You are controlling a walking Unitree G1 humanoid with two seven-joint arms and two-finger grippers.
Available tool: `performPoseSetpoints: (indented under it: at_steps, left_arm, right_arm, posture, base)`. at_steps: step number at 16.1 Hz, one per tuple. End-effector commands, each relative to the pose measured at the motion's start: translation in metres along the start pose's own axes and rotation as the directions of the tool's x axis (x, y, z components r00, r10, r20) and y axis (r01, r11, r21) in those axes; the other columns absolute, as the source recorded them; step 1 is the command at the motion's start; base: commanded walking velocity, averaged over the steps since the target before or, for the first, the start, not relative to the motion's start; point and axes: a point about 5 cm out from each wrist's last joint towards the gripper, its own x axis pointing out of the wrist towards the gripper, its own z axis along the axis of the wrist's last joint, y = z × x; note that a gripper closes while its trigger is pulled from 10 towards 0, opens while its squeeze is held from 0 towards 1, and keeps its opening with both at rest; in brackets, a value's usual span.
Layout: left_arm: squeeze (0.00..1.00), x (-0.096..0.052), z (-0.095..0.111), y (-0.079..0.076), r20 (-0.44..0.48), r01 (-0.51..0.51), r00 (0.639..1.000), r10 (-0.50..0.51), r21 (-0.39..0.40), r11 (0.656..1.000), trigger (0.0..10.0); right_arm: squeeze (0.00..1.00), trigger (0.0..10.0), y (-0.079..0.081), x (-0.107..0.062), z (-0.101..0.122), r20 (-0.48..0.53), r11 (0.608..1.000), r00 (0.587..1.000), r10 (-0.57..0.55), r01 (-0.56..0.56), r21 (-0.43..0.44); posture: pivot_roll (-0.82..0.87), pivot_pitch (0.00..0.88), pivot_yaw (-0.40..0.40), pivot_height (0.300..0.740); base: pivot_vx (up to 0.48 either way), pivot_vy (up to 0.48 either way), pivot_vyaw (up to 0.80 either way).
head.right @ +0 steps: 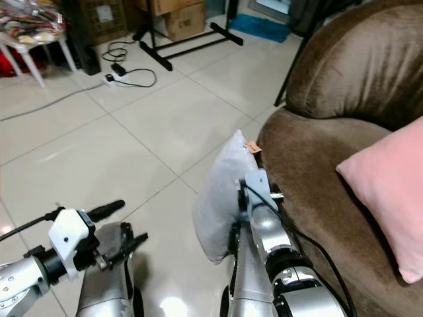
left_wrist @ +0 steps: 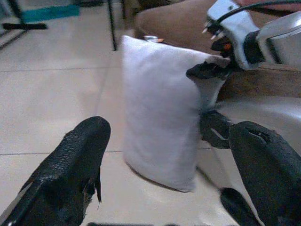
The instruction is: Move the pillow to the sofa from floor
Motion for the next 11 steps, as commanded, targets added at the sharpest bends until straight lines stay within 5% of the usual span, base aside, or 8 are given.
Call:
performPoseSetpoints:
  at_steps: [1,2,3,4,11]
  left_arm:
    - [0.00,-0.001,0.001,-0.006,-0.009,0.049,0.999,-0.049,-0.018,0.999,10.0]
    - [0.00,-0.002,0.001,-0.007,-0.013,0.065,0.998,-0.065,-0.022,0.998,10.0]
    - [0.00,-0.003,0.001,-0.008,-0.014,0.071,0.997,-0.071,-0.023,0.997,10.0]
    - [0.00,-0.003,0.002,-0.007,-0.016,0.077,0.997,-0.078,-0.024,0.997,10.0]
    - [0.00,0.000,0.004,-0.005,-0.017,0.096,0.995,-0.097,-0.023,0.995,10.0]
  right_arm:
    - [0.00,5.6,-0.001,0.000,-0.010,-0.044,1.000,0.999,-0.006,0.006,-0.005]
    - [0.00,2.6,0.001,-0.001,-0.015,-0.072,0.999,0.997,0.011,-0.009,0.037]
    - [0.00,2.6,0.002,-0.001,-0.017,-0.081,0.998,0.997,0.018,-0.013,0.061]
    - [0.00,0.0,0.004,-0.001,-0.020,-0.087,0.995,0.996,0.033,-0.025,0.097]
    - [0.00,0.0,0.010,-0.001,-0.016,-0.047,0.985,0.995,0.092,-0.084,0.153]
  posture:
    - [0.09,0.134,-0.056,0.468]
    - [0.09,0.133,-0.056,0.468]
    - [0.09,0.133,-0.056,0.468]
    - [0.09,0.133,-0.054,0.468]
    - [0.08,0.111,-0.049,0.468]
  base:
    - [0.000,0.000,0.00]
    - [0.000,0.000,0.00]
    - [0.000,0.000,0.00]
    - [0.000,0.000,0.00]
    - [0.000,0.000,0.00]
